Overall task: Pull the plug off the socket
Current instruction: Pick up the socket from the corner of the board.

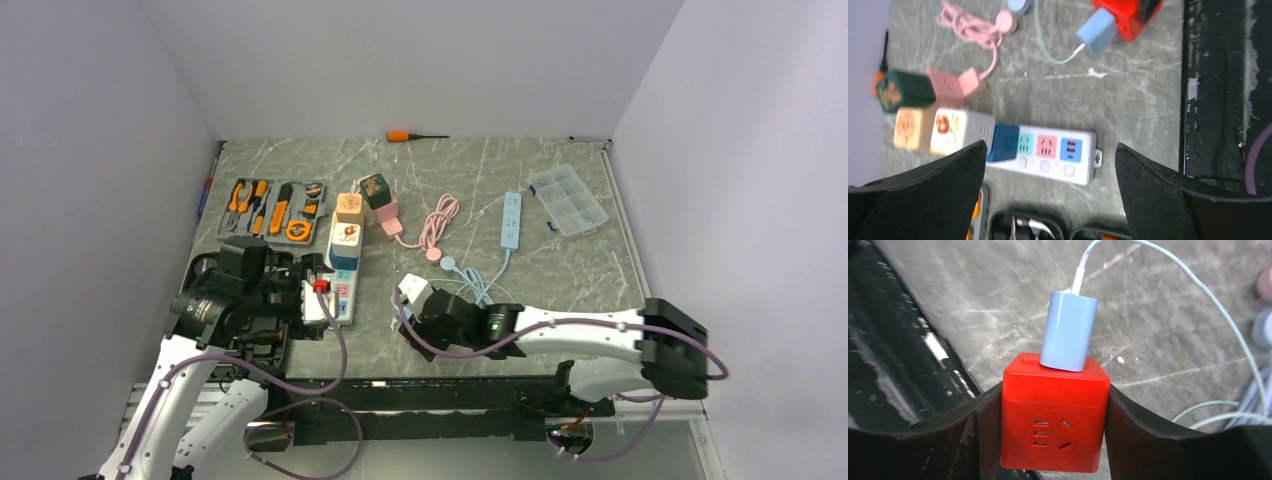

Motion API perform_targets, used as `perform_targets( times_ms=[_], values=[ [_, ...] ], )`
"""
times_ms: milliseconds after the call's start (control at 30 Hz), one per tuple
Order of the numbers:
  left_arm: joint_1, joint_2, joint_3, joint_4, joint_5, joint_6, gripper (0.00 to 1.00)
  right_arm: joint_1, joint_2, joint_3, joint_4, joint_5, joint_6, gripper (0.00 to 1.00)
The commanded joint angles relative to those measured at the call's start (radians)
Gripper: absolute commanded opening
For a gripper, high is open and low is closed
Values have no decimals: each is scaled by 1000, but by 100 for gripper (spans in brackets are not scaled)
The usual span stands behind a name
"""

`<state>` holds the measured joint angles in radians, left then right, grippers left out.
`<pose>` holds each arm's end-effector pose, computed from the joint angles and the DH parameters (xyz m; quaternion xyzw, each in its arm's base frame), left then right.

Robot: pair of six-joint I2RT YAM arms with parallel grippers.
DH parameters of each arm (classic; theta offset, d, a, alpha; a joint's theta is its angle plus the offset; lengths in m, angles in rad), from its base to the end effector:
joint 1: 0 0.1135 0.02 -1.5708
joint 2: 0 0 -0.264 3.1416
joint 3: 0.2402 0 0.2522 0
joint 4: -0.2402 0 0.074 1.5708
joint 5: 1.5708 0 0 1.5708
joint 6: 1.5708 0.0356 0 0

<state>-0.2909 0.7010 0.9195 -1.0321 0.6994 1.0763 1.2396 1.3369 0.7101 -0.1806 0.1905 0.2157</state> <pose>0.1026 -0.0546 0.3219 0.6495 0.5968 -0.1612 0.4426 0.0934 0.2510 0.1965 -0.4217 0.8227 0.1807 0.3356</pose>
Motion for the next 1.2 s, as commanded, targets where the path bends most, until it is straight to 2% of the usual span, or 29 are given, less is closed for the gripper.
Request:
perform_targets(
  times_ms=[0, 333, 500, 700, 800, 1067, 1167],
  values=[
    [-45, 33, 8, -60, 200, 159, 99, 3, -160, -18, 175, -82, -168, 0],
    [-342, 131, 42, 124, 113, 55, 99, 4, -210, 42, 122, -129, -294, 0],
    [-378, 219, 83, 129, 124, 39, 99, 4, -216, 96, 81, -137, -320, 0],
    [-421, 259, 38, 240, 103, -49, 97, 21, -218, 121, 67, -148, -331, 0],
    [-435, 297, 48, 238, 93, -52, 92, 41, -220, 126, 60, -131, -344, 0],
    [-449, 369, 84, 216, 59, -89, 65, 73, -250, 126, 55, -67, -360, 0],
    [-449, 372, 88, 203, 59, -113, 61, 80, -268, 119, 65, -58, -358, 0]
  ],
)
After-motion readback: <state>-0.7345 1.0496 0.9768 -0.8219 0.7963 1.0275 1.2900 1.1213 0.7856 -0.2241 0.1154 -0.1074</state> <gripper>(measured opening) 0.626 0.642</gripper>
